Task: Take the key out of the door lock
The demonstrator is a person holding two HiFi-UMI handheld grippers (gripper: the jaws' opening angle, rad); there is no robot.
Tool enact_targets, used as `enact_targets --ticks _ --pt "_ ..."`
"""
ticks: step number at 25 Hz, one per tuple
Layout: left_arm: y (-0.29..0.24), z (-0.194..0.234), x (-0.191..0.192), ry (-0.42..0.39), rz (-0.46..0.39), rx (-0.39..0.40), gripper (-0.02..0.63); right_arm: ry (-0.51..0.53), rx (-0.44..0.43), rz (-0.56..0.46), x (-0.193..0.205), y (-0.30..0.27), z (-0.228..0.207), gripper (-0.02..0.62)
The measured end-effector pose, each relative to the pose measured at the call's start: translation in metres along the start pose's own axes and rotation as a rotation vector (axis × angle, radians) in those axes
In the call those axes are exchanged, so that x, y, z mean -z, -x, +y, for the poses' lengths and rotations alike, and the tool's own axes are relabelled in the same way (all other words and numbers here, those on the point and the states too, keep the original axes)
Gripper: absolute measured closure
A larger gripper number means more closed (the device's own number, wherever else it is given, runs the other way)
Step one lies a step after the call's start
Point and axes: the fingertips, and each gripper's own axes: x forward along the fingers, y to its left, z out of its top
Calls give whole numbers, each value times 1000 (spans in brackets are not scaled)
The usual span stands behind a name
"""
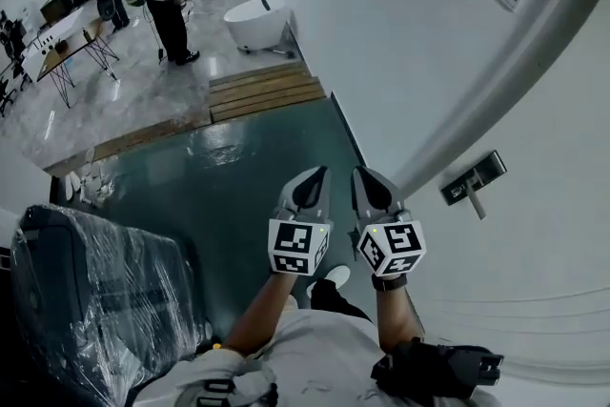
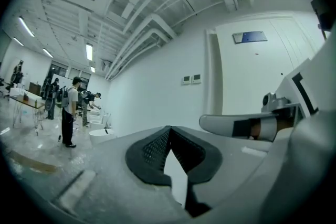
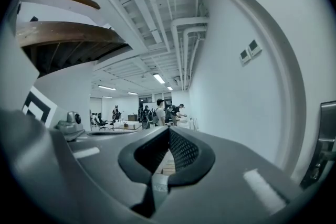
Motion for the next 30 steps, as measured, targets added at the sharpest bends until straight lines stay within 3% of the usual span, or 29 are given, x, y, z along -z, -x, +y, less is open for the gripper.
enact_targets --ticks 7,12,17,23,30 --pt "-117 -74 -12 -64 10 179 606 3 153 -115 -47 -5 -126 592" --pt "-179 -122 -21 -82 -9 290 606 2 294 -151 -58 16 -199 591" --pt "-223 -184 22 -75 85 439 606 -11 447 -138 -46 52 -259 591" --pt "-264 -257 46 -85 130 660 605 -58 689 -102 -20 104 -321 592" --pt "-305 -298 67 -106 193 823 604 -114 913 -55 2 146 -354 592"
